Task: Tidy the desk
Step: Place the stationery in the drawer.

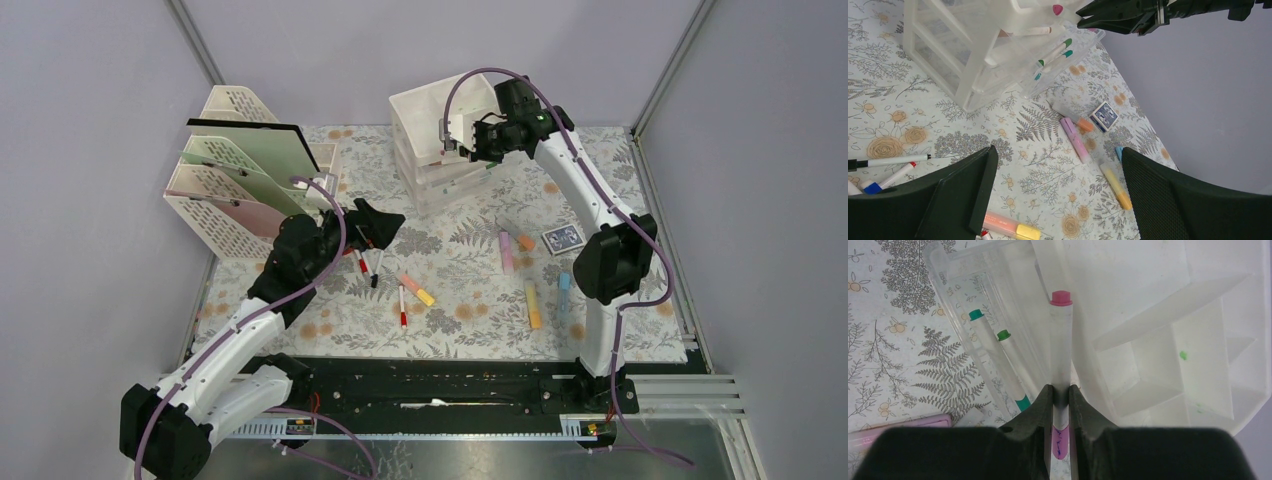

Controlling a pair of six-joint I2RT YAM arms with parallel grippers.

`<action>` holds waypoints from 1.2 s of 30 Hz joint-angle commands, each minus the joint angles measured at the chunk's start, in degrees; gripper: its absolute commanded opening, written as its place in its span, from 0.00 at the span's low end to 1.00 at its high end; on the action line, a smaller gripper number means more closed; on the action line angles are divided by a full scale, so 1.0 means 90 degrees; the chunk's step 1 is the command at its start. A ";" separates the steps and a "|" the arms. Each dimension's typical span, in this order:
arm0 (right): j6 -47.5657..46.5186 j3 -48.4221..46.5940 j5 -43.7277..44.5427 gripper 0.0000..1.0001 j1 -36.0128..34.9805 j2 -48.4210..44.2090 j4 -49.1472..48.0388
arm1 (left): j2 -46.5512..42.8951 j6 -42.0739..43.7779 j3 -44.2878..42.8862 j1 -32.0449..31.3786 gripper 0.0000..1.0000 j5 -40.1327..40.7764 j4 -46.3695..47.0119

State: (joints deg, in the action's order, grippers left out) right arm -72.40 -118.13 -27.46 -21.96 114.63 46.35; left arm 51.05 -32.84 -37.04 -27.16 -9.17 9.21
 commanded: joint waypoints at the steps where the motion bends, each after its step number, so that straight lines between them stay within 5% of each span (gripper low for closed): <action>1: -0.0043 -0.0147 0.0061 0.21 0.0037 0.0102 -0.0161 | -0.0037 0.0097 -0.0137 0.0046 0.99 -0.0128 0.0393; 6: -0.0008 -0.0109 0.0095 0.24 0.0046 0.0117 -0.0201 | -0.0037 0.0087 -0.0153 0.0058 0.99 -0.0134 0.0373; 12: 0.0180 -0.0016 0.0089 0.50 0.0064 0.0027 -0.0360 | -0.0042 0.0079 -0.0191 0.0067 0.99 -0.0151 0.0374; 17: 0.0468 -0.0005 -0.0020 0.57 0.0075 -0.0143 -0.0362 | -0.0031 0.0060 -0.0221 0.0076 0.99 -0.0165 0.0373; 36: 0.3869 0.1394 -0.1707 0.79 0.0501 -0.1987 -0.0540 | 0.0272 -0.0883 -0.0322 0.0535 0.99 -0.0885 0.0949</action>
State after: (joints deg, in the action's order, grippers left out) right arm -46.26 -108.38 -37.85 -19.33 101.30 43.24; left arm 52.40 -37.93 -37.06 -23.22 -13.61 12.45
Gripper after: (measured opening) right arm 0.777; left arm 0.987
